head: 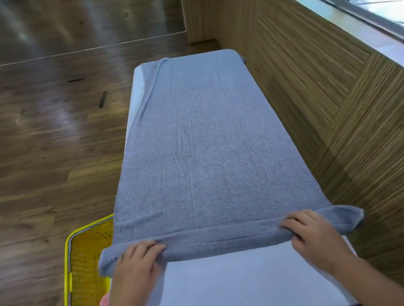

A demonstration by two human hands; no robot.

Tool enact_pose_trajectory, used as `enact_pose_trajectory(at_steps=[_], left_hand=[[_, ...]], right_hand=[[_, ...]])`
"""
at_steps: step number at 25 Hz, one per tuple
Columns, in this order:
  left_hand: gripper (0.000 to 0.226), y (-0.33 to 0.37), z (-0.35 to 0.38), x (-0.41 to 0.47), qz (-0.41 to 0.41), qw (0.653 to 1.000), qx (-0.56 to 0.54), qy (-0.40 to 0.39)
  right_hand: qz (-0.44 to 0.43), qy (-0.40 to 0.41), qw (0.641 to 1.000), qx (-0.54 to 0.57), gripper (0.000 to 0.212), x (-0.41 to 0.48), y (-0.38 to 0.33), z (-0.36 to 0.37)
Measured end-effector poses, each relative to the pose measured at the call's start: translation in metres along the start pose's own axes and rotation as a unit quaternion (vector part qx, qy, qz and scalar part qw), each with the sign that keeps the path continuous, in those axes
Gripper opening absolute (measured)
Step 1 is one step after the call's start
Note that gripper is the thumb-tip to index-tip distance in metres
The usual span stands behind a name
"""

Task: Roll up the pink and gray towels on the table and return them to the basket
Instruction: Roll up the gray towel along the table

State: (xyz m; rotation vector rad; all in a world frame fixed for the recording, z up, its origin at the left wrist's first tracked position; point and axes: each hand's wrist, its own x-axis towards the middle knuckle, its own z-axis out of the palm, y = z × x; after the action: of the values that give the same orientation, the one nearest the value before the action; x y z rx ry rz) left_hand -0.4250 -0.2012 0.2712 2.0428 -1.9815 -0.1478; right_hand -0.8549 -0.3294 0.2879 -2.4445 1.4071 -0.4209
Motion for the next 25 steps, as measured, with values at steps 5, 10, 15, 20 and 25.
enact_pose_trajectory(at_steps=[5, 10, 15, 20, 25], left_hand=[[0.018, -0.012, -0.011, -0.008, -0.031, 0.999, -0.03, -0.008], [0.015, -0.015, -0.02, -0.014, -0.04, 0.999, -0.025, -0.011], [0.027, -0.014, -0.027, 0.042, -0.063, 0.993, 0.079, 0.063], [0.036, 0.04, 0.008, 0.02, 0.06, 0.996, 0.043, 0.053], [0.047, 0.004, 0.009, 0.02, -0.019, 0.999, 0.044, 0.004]], right_hand=[[0.005, -0.04, 0.999, -0.01, 0.021, -0.009, 0.009, -0.013], [0.043, -0.115, 0.992, -0.013, 0.032, 0.007, 0.018, -0.021], [0.082, -0.037, 0.991, -0.102, 0.016, 0.036, 0.02, -0.015], [-0.085, 0.01, 0.994, -0.062, 0.03, 0.001, -0.026, 0.011], [0.006, 0.018, 0.999, -0.042, 0.049, 0.0, -0.003, 0.013]])
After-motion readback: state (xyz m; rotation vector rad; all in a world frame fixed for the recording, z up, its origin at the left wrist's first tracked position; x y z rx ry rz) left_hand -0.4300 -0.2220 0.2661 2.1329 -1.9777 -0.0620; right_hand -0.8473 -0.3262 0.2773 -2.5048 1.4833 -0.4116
